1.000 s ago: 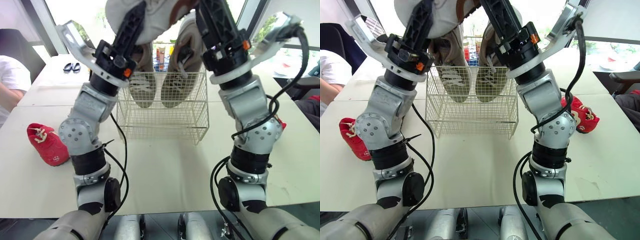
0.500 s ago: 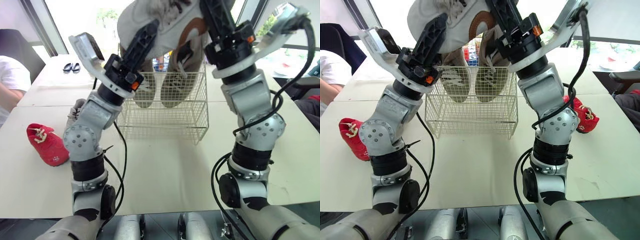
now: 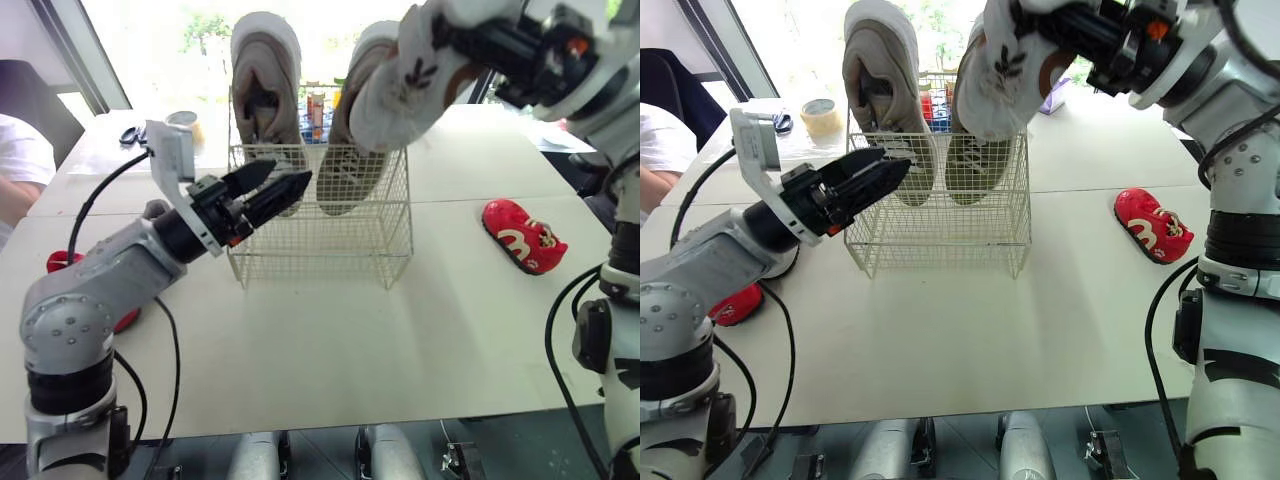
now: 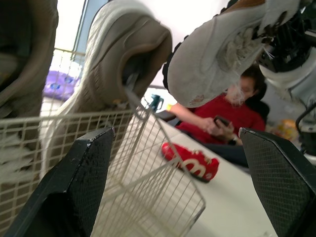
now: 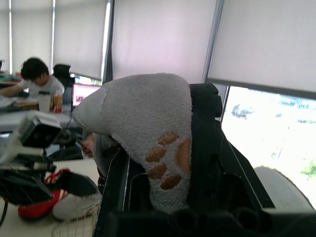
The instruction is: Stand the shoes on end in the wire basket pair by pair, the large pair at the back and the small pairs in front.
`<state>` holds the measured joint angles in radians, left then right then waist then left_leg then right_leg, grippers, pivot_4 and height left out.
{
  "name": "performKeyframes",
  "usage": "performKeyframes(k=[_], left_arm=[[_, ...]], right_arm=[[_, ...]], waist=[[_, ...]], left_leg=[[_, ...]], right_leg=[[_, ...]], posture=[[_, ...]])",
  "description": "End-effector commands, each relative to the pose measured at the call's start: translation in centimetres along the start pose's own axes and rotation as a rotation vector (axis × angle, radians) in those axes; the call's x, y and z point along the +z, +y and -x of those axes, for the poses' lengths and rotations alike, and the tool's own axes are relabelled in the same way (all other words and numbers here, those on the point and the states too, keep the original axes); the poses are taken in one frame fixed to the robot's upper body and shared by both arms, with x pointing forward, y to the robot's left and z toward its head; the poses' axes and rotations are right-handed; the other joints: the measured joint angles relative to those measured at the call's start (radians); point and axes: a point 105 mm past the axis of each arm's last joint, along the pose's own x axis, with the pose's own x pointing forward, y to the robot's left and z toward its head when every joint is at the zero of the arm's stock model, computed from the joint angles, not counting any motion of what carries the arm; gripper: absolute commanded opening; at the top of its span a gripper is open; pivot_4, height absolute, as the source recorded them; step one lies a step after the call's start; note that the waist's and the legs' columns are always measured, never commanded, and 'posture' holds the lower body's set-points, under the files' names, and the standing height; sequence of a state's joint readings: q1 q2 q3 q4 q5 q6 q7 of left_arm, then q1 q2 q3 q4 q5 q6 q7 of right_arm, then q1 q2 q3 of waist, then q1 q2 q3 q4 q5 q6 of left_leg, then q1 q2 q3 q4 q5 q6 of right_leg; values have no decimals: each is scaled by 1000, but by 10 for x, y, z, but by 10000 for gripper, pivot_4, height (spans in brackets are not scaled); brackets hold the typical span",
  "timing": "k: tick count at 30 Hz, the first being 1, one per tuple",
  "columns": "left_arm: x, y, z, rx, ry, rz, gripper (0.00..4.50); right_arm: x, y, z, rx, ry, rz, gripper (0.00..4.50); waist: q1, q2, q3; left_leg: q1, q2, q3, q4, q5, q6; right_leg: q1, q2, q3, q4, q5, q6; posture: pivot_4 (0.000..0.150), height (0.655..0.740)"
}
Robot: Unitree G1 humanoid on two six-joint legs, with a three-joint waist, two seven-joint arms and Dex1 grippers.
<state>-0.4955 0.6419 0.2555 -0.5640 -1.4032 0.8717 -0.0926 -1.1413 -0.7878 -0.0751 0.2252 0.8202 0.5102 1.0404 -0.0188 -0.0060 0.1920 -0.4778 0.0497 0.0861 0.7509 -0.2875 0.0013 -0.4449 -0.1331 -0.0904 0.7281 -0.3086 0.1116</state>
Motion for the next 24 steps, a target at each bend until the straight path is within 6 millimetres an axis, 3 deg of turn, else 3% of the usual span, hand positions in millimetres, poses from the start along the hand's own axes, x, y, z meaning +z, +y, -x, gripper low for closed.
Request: performKeyframes(k=[1,7,22,24], left_arm=[[-6,-12,16,-37,51,-3,41630],[-35,-14,39,-19,181,37,41630],[-29,-8,33,-23,175,6,41630],[-29,-6,32,-26,178,9,42477]], right_arm=[[-4,-7,-5,66,73,142,7144],[-34,-7,-15,175,159,157,7144],[-91,-16,0,128,198,35,7144],[-95,-17,3,120,203,19,17914]], waist=[[2,0,0],[8,0,0],[6,0,1],[7,0,1]], left_leg=[[0,0,0,0,1,-2],[-2,0,1,1,2,-4],[-2,0,0,1,2,-5],[-2,0,0,1,2,-5]], right_leg=[[0,0,0,0,0,0],[0,-1,0,-2,0,0],[1,-1,-2,-3,1,-1],[1,-1,-2,-3,1,-1]], posture=[[1500,6675],[1500,6675],[1500,6675],[1500,6675]])
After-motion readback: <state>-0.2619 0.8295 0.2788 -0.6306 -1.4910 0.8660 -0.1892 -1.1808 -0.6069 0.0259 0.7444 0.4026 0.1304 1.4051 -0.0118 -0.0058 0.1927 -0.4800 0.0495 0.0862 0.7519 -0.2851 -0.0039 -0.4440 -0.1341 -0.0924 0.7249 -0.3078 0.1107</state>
